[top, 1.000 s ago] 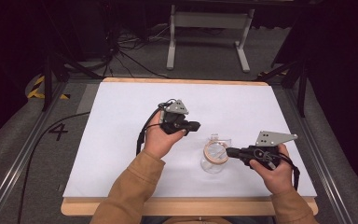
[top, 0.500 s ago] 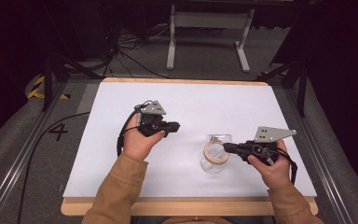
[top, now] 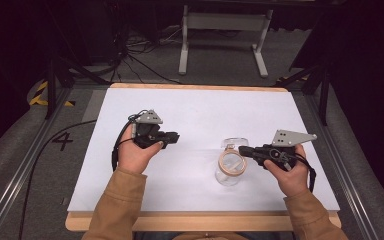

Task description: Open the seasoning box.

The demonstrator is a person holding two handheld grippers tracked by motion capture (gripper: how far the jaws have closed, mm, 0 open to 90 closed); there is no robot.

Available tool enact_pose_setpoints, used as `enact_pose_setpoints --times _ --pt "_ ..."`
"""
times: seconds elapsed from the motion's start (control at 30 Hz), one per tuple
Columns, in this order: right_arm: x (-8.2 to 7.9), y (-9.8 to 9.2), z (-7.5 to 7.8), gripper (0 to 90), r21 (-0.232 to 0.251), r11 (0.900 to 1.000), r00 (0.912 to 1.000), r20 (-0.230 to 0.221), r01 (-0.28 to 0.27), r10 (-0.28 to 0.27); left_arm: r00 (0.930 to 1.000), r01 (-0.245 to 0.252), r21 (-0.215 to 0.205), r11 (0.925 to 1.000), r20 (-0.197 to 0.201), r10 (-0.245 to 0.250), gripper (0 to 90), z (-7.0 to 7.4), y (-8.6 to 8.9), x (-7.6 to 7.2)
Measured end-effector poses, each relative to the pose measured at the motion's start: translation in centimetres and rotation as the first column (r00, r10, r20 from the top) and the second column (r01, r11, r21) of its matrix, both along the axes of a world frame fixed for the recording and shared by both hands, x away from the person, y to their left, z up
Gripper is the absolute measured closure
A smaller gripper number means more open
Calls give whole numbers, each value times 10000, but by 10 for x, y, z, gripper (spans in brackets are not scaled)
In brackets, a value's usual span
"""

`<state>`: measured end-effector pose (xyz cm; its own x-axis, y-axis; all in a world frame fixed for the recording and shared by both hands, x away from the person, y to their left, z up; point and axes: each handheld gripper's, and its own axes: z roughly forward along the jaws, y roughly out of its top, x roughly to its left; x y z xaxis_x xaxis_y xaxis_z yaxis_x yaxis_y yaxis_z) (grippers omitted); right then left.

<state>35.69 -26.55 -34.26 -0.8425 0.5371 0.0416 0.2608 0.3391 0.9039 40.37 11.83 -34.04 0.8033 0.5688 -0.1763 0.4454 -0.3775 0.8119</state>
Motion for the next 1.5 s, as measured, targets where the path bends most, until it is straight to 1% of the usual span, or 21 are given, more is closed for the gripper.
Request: enact_pose_setpoints --times 0.07,0.1,0.2,0.3,0.4,0.47,0.5,0.53,0.57,0.63,0.7,0.8,0.87,0.97,1.07,1.13,1.2,1.27,1.37,1.43,1.5 --pt "5 -1 1 900 100 9999 10000 60 -34 33 10000 -70 102 9999 -8 70 819 -2 4 -3" --pt "6 -2 1 900 108 9999 10000 34 -22 21 9998 -152 56 9999 -96 152 817 -4 5 -4" --pt "12 -4 0 900 102 9999 10000 37 57 -57 9997 -211 156 9997 -138 213 813 -6 11 -6" --pt "17 -5 -1 900 138 9998 9999 -7 118 -118 9991 -341 163 9993 -253 345 811 -8 16 -9" --pt "21 -7 1 900 180 9997 9998 89 189 -191 9988 -438 169 9989 -197 441 810 -10 21 -11" --pt "24 -9 3 900 276 9993 9996 100 245 -248 9979 -550 135 9984 -335 554 809 -11 26 -14" --pt "26 -10 3 900 304 9991 9995 107 291 -295 9978 -592 171 9981 -274 597 806 -11 28 -15" --pt "27 -11 3 900 310 9991 9995 102 303 -306 9969 -694 136 9975 -351 698 805 -11 31 -17" --pt "30 -11 3 900 313 9989 9993 98 357 -360 9972 -696 133 9975 -259 699 805 -12 33 -17" --pt "34 -12 2 900 274 9986 9989 53 462 -463 9954 -883 95 9960 -355 886 805 -12 37 -21" --pt "38 -13 0 900 262 9983 9986 -26 520 -520 9953 -912 146 9957 -326 916 805 -12 41 -22" --pt "42 -12 -2 900 334 9983 9988 -136 469 -465 9936 -1064 97 9943 -367 1067 805 -13 44 -25" --pt "42 -11 -1 900 286 9985 9988 -137 473 -469 9932 -1105 88 9938 -367 1107 804 -13 46 -26" --pt "40 -9 4 900 375 9987 9994 27 333 -335 9934 -1086 201 9939 -354 1093 799 -13 47 -26" --pt "38 -9 8 900 331 9991 9996 118 265 -269 9926 -1134 90 9935 -425 1137 787 -14 47 -26" --pt "36 -11 11 900 228 9993 9993 192 306 -310 9930 -1119 75 9937 -363 1121 764 -14 48 -26" --pt "35 -14 13 900 147 9988 9985 278 465 -469 9915 -1213 -21 9926 -468 1210 731 -14 49 -27" --pt "34 -18 16 897 119 9981 9978 285 600 -603 9920 -1170 -92 9931 -482 1164 698 -14 50 -26" --pt "34 -27 19 892 150 9956 9949 384 930 -935 9920 -1186 -7 9929 -444 1184 672 -14 51 -25" --pt "34 -36 22 866 -43 9903 9889 540 1389 -1385 9913 -1243 31 9922 -424 1243 663 -15 52 -24" --pt "35 -43 23 858 -162 9859 9851 475 1665 -1656 9903 -1313 94 9913 -442 1316 651 -15 53 -24"
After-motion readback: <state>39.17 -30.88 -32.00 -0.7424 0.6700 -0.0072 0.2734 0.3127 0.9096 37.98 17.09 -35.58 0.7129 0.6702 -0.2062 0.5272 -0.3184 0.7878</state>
